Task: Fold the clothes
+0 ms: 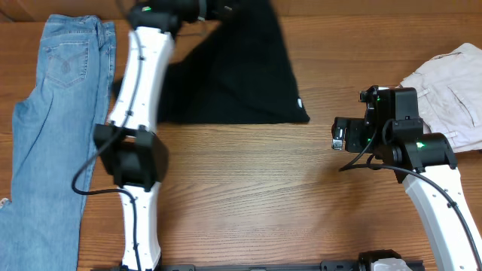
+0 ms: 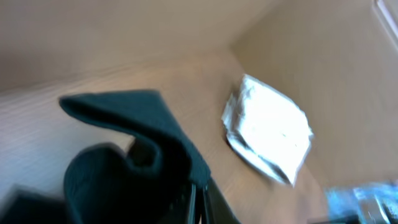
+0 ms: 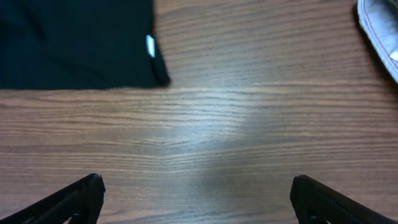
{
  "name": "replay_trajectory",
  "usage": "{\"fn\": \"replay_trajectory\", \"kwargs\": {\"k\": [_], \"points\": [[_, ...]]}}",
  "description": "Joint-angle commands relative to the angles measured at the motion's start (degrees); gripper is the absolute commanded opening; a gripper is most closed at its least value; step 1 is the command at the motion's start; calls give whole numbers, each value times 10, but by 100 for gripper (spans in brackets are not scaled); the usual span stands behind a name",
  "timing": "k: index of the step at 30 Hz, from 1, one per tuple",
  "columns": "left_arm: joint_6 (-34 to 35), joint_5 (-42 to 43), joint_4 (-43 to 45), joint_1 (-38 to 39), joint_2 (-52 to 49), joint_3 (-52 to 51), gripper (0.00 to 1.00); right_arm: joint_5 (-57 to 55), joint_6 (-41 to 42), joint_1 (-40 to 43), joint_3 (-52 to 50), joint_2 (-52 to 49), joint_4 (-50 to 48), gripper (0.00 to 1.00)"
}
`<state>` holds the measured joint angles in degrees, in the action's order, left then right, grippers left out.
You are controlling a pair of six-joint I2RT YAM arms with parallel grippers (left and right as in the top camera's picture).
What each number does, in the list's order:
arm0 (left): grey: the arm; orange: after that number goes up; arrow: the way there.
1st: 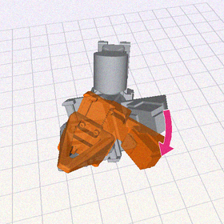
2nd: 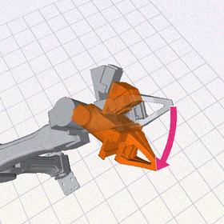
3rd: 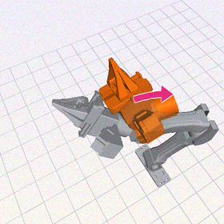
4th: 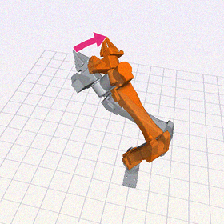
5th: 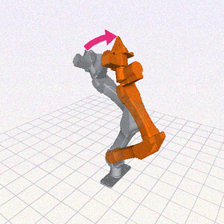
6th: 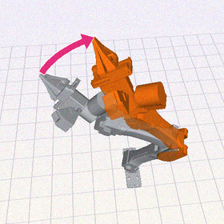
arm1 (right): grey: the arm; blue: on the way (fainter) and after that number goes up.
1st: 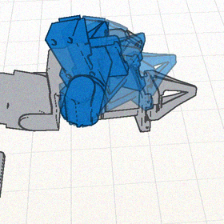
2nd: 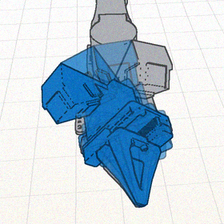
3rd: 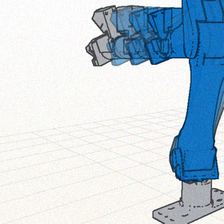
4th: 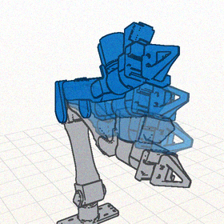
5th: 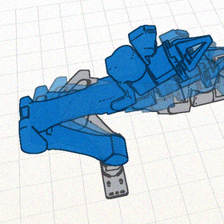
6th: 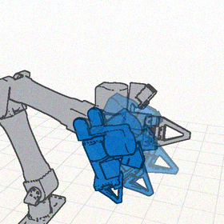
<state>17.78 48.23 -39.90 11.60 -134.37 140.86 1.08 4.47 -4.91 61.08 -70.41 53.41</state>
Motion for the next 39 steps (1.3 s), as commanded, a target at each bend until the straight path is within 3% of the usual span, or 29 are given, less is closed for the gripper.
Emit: {"fn": "replay_trajectory", "kwargs": {"k": [1,4,15,17,22,25,28,30,36,39], "points": [[-127,-108,-139,39,8,50,4,1,3,2,16,3,-17,100],[-171,-159,-232,55,8,54,4,9,3,2,16,-1,-35,100],[-295,-215,-522,65,7,51,4,156,2,0,16,-95,-72,100],[-311,-223,-567,66,7,42,13,158,3,0,16,-116,-81,100],[-297,-269,-569,68,6,-22,19,201,2,0,16,-157,-114,100],[-298,-281,-569,69,6,-75,15,223,2,0,16,-160,-127,100],[-298,-290,-569,69,6,-125,4,227,2,0,16,-160,-137,100],[-297,-304,-563,69,6,-148,4,233,2,0,16,-161,-140,100],[-276,-319,-518,69,7,-155,4,280,2,-16,16,-167,-146,100],[-265,-320,-477,69,7,-155,11,279,-4,-37,16,-176,-143,100]]}}
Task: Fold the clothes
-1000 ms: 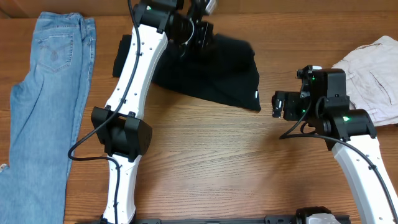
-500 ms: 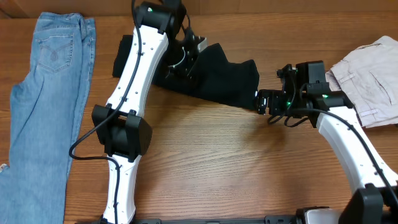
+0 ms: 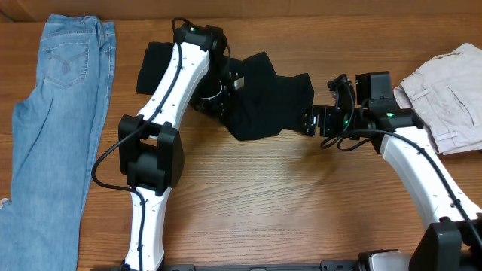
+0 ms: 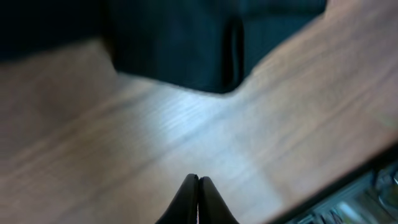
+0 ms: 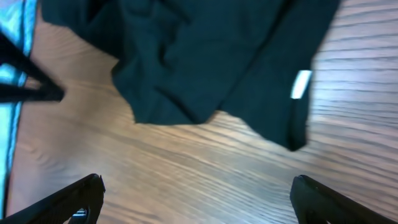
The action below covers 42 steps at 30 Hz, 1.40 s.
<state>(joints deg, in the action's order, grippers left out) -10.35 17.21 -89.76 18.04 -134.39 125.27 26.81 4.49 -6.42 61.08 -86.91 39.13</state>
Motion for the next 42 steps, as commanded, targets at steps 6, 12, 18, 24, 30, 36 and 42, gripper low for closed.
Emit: {"fn": "replay_trajectory", "kwargs": {"k": [6,12,18,24,30,36,42], "points": [[16,-11,59,7,7,-8,45,-38,-6,-30,16,-22,8,100],[38,47,76,20,7,-51,48,-102,-6,-30,16,-22,16,100],[37,-22,119,64,7,-87,46,-164,3,-29,16,-22,30,100],[26,-158,161,112,6,-89,51,-178,3,-28,16,-22,34,100],[27,-176,181,121,6,-98,55,-178,2,-28,16,-22,40,100],[27,-139,215,122,6,-148,57,-178,2,-28,16,-22,40,100],[27,-112,225,128,6,-174,57,-178,2,-28,16,-22,40,100]]}}
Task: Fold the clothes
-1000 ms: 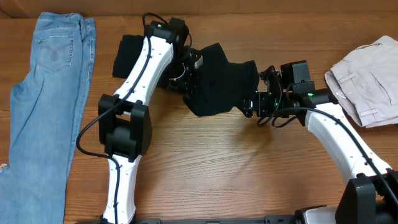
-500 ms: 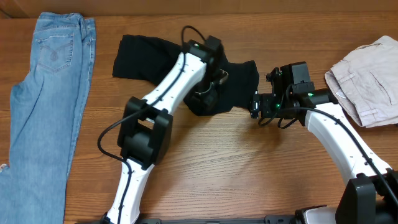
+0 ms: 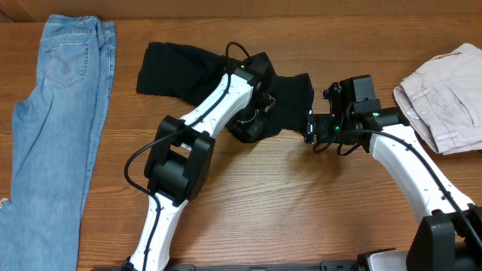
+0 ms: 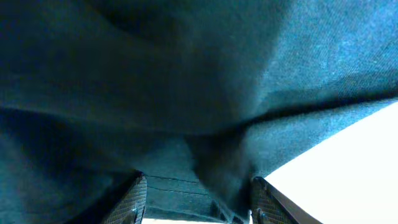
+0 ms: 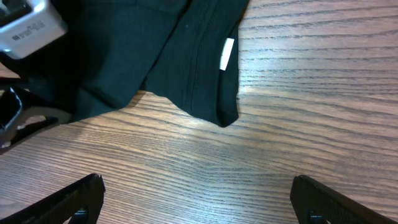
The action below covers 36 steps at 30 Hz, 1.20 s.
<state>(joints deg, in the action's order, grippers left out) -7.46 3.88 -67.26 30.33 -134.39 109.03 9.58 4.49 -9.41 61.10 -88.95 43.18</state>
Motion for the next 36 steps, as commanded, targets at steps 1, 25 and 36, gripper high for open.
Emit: {"fn": "replay_trajectory", "kwargs": {"k": [1,25,36], "points": [[-2,22,-1,6,6,-12,57,-6,3,2,16,-1,0,100],[24,-37,-34,19,43,61,4,-6,2,2,16,-1,-1,100],[20,-50,-47,20,242,303,4,58,-27,1,16,-1,-16,100]]}}
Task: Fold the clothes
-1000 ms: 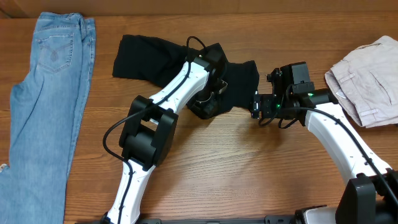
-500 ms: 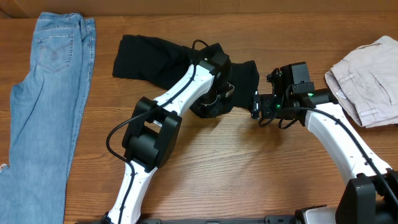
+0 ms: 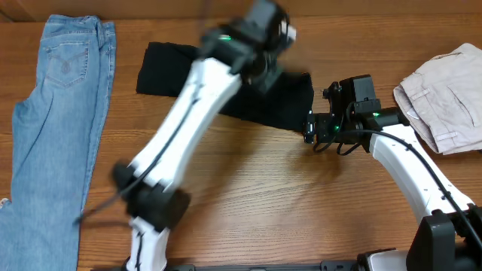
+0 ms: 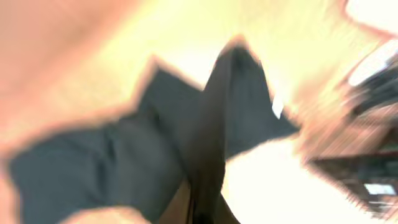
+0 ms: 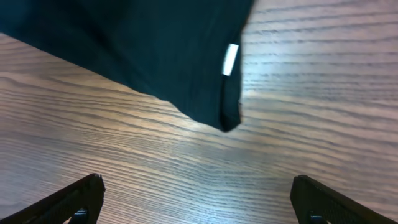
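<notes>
A black garment (image 3: 173, 60) lies across the back middle of the table, its right corner with a white label (image 5: 231, 59) pointing at my right gripper. My left gripper (image 3: 263, 45) is raised over the garment's right half, blurred by motion. In the left wrist view the left gripper (image 4: 200, 208) looks shut on a dark strip of the black garment (image 4: 112, 162) that stretches away from it. My right gripper (image 3: 310, 129) hovers just off that corner; in its own view the right gripper (image 5: 199, 199) is wide open with only bare wood between the fingers.
Blue jeans (image 3: 53, 113) lie lengthwise along the left side of the table. A crumpled beige garment (image 3: 444, 98) sits at the right edge. The wooden table (image 3: 248, 203) stretches toward the near edge in front of both arms.
My left gripper was open, low in the folds at the garment's right middle. It is now shut and raised toward the back, and the garment lies flatter. The right arm has not moved.
First my left gripper held the black garment at the far edge, and the right gripper stood open to the right. Then the garment lay bunched nearer the middle, with the left gripper shut and empty and the right gripper at its corner. Later the left gripper opened in the folds, and now holds cloth, raised.
</notes>
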{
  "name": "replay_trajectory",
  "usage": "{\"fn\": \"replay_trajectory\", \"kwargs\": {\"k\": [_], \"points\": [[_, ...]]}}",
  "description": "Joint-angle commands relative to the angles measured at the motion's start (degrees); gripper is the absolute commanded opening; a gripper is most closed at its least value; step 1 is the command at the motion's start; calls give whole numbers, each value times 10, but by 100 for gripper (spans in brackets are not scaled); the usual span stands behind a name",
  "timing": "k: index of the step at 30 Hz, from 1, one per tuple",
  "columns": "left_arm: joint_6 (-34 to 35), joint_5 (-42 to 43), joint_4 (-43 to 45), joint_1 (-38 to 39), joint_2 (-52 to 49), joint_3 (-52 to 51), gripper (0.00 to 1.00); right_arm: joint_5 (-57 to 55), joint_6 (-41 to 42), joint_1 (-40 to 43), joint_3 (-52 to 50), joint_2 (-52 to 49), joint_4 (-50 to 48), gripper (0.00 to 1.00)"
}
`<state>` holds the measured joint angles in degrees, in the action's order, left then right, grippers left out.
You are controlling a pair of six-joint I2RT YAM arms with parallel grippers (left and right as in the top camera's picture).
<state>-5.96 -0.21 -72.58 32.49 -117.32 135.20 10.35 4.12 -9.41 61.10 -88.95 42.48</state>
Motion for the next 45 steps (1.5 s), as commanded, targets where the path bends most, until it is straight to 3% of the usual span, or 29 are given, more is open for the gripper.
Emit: {"fn": "replay_trajectory", "kwargs": {"k": [1,6,12,16,25,32,45], "points": [[2,-9,9,-2,79,42,4,64,-24,1,17,-1,-11,100],[0,-35,5,-2,89,42,4,68,-36,0,21,16,-34,100],[0,-41,8,-3,89,42,4,55,-107,-7,24,50,-68,100],[0,-94,6,-3,89,41,4,19,-126,-11,24,84,-69,100],[-3,-92,7,-3,89,41,4,90,-244,-66,24,171,-85,100],[-5,-72,1,0,90,41,4,22,-281,-103,24,152,-142,100],[-57,-72,-32,14,100,41,4,17,-346,-102,24,88,-300,100]]}}
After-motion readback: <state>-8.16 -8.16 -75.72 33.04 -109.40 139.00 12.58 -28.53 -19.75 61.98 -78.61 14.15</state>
